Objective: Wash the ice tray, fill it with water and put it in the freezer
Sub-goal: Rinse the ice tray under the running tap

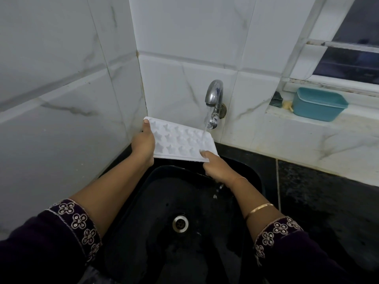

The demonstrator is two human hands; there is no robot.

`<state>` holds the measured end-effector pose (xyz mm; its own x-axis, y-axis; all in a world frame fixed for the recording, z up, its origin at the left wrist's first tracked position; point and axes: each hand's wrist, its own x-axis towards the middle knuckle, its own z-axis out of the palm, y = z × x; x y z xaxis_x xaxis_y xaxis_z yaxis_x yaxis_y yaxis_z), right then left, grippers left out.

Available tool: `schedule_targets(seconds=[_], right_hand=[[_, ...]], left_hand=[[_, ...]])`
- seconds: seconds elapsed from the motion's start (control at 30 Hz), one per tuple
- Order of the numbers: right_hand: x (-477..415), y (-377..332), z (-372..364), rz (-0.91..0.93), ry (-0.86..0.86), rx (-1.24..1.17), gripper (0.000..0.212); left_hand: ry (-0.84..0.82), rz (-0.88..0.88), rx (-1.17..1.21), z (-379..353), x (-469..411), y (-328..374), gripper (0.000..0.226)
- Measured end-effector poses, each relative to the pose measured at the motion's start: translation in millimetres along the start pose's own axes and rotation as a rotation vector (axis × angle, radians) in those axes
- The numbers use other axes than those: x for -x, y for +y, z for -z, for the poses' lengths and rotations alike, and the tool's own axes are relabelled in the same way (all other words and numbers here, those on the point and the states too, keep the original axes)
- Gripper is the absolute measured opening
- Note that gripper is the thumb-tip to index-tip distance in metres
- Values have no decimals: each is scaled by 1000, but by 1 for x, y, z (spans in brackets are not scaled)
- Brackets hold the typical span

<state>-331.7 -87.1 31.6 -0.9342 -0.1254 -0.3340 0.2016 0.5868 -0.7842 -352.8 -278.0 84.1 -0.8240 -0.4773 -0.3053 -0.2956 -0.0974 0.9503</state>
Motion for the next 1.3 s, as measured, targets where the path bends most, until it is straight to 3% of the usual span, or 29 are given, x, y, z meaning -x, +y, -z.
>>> schedule_targets(seconds=[0.13,0.27,0.4,0.53,0.63,0.73,0.8,0.9,1.07,1.3], right_hand=[[1,7,7,-55,-57,-110,59],[-2,6,7,9,-3,96,52],[-7,8,3,60,54,206,64],[-2,4,-1,6,10,-17,65],[1,3,2,-23,-7,-205,51],[-3,5,1,-29,239,-409,33],[-5,9,1,-24,357,-349,26],[-5,12,-5,2,233,-225,27],[-5,4,-15,5,114,-105,54],[-4,6,-8,37,124,58,53]], left_hand=[[33,-17,-36,4,-1,3,61],[34,-20,-71,5,-3,-1,61],[30,-20,-68,3,-1,0,58],[60,-37,-64,5,-4,4,60],[66,-40,-86,10,-7,4,55],[58,-38,-101,15,-10,4,58],[61,-40,-119,18,-14,3,62],[46,-44,-120,23,-19,3,62],[71,-77,-137,25,-19,9,67],[69,-71,-144,30,-23,10,69]])
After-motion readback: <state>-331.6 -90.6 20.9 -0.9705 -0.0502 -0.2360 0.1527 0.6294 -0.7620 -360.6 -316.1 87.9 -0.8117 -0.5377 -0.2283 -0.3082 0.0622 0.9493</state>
